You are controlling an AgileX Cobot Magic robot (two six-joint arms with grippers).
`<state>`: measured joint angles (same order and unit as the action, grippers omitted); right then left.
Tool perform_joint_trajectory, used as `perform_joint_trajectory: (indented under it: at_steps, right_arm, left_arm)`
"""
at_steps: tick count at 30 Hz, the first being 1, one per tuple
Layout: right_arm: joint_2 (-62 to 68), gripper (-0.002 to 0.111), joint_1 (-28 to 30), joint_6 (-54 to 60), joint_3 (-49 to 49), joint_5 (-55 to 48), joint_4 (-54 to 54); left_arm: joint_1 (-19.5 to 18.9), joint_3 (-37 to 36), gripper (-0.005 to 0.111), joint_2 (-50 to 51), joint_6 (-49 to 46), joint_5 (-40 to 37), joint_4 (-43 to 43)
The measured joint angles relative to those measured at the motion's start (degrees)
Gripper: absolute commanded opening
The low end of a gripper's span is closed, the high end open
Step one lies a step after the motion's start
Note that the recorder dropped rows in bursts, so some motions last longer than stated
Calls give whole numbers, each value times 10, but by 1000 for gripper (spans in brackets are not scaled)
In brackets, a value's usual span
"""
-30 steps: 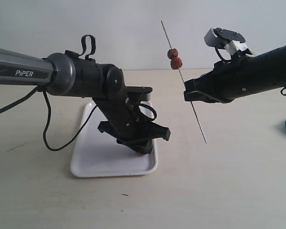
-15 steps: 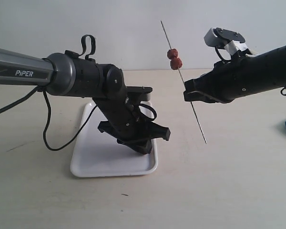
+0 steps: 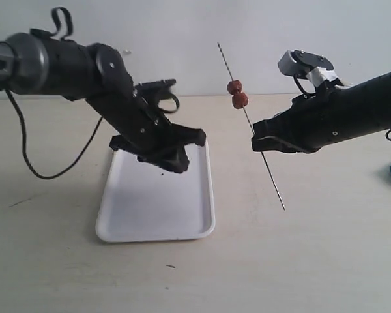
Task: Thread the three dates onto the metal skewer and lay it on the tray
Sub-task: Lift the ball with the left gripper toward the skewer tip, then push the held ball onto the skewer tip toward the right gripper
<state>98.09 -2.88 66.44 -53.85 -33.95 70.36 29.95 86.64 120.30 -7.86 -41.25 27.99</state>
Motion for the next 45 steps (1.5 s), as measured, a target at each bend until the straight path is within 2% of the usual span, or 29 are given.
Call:
perform_joint_trajectory:
  at_steps: [11, 15, 18, 21, 24, 29, 45]
  right_arm:
    - [0, 0, 0, 48, 55, -93, 57]
    - [1, 0, 0, 101, 95, -126, 111]
    - [1, 0, 0, 148, 121, -186, 154]
    - [1, 0, -11, 183, 146, -228, 196]
    - [1, 0, -49, 214, 164, -242, 231]
    - [1, 0, -101, 234, 169, -247, 271]
    - [28, 0, -110, 246, 178, -246, 291]
  left_arm:
    - [-157, 0, 28, -38, -236, -111, 309]
    - [-210, 0, 28, -38, -304, -148, 388]
    - [-233, 0, 28, -38, -343, -164, 429]
    - [-240, 0, 28, -38, -377, -189, 468]
    - [-240, 0, 28, -26, -407, -222, 516]
    - [-240, 0, 28, -3, -428, -249, 533]
    - [-240, 0, 28, 2, -470, -281, 600]
